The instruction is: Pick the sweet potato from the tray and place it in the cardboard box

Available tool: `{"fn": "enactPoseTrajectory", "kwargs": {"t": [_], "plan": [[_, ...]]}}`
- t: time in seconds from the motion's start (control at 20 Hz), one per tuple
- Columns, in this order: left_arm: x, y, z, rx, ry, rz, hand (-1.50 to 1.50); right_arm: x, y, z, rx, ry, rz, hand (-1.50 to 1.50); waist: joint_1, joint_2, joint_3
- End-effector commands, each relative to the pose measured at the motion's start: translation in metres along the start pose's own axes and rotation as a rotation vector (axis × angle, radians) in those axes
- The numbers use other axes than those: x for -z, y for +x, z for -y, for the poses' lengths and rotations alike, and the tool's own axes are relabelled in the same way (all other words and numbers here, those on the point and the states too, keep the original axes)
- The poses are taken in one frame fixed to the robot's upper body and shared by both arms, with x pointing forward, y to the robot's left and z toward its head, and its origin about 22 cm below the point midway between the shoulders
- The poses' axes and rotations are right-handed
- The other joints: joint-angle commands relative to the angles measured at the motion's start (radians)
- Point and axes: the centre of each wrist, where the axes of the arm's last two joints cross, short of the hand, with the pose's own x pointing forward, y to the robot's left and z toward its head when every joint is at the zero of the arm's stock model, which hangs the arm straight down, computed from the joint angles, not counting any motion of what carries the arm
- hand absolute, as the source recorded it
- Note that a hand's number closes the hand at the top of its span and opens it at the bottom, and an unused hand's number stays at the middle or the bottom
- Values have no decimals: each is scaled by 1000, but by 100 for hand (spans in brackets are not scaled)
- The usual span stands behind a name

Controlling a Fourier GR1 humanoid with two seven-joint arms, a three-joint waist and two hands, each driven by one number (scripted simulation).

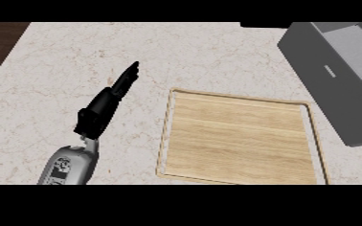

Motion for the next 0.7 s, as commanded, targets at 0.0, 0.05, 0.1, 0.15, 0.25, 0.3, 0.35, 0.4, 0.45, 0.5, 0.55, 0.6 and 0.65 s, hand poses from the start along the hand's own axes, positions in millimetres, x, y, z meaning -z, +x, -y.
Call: {"fn": "enactPoseTrajectory", "kwargs": {"t": [0.0, 0.05, 0.1, 0.15, 0.25, 0.3, 0.35, 0.4, 0.45, 0.5, 0.55, 0.6, 0.65], "plan": [[-1, -11, -14, 2, -12, 9, 0, 13, -11, -52, -40, 30, -10, 150, -3, 3, 0], [7, -7, -12, 6, 4, -11, 0, 23, -10, -36, -52, 42, -26, 150, -1, 3, 0], [1, -13, -13, -9, 2, 9, 0, 20, -18, -45, -37, 53, -18, 150, 2, 4, 0], [1, -16, 3, 2, 4, -19, 0, 19, -21, -42, -45, 59, -29, 150, -7, 1, 0], [-9, -3, 2, -14, -2, -9, 0, 26, -18, -68, 37, 128, -88, 150, -4, -2, 0], [-7, 3, 5, 17, 2, -6, 0, 14, -30, -83, 67, 115, -152, 150, 6, 2, 1], [7, -3, 5, -1, -7, -5, 0, 17, -31, -80, 115, 148, -180, -150, 1, 7, 1], [5, -9, -2, -1, 4, -6, 0, 24, -29, -70, 162, 172, -210, -150, 5, 8, 0], [7, 4, 1, -1, -13, 4, 0, 23, -30, -101, 167, 186, -214, -150, 4, 5, 1], [-5, 5, 0, 5, 0, 11, 0, 14, -38, -101, 188, 195, -203, -150, 12, 5, 2], [-6, -9, 7, -2, -10, 6, 0, 31, -30, -95, 189, 205, -204, -150, 13, 7, 1], [2, -4, 10, 11, 4, -5, 0, 11, -43, -100, 198, 200, -188, -150, -2, 5, 1], [8, -5, 5, 16, -9, 9, 0, 18, -39, -108, 222, 196, -157, -150, -2, 6, 2]]}}
